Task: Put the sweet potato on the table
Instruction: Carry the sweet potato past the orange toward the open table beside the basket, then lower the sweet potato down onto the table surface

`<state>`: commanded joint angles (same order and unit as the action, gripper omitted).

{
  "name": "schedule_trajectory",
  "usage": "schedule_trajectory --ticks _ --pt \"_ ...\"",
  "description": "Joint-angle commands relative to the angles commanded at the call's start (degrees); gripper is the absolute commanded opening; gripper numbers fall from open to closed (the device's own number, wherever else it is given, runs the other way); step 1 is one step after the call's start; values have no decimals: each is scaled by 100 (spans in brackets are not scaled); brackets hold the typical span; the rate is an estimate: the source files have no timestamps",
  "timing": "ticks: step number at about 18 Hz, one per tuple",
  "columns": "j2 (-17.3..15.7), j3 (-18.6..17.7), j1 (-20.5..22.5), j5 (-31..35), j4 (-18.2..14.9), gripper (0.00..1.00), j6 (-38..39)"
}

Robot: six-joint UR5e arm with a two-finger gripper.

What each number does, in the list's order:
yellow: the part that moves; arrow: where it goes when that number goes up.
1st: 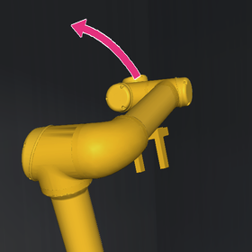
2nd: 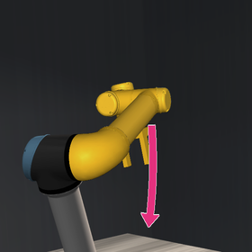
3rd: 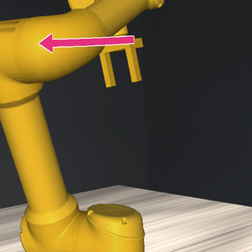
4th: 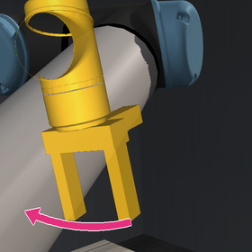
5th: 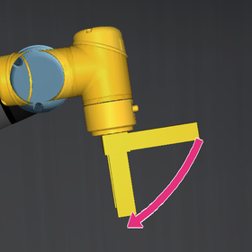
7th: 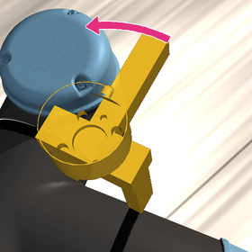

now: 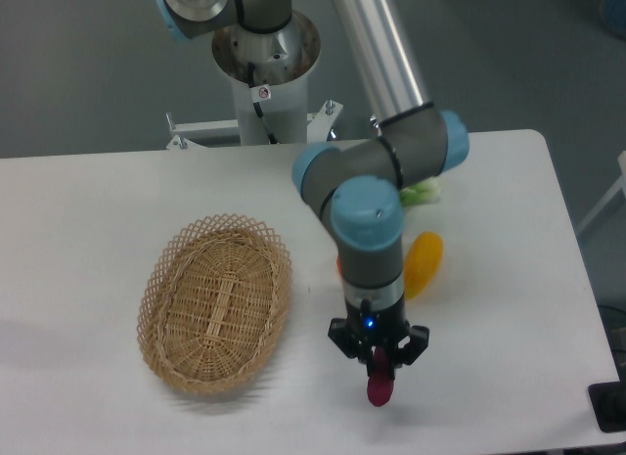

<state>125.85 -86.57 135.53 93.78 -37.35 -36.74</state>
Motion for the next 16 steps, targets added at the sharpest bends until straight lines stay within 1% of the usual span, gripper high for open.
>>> schedule_trajectory --ticks 4,8,16 --pt "88 -53 -79 35 -9 31 0" --pt "185 -149 -193 325 0 31 -35" --pt "194 -184 -211 343 0 33 -53"
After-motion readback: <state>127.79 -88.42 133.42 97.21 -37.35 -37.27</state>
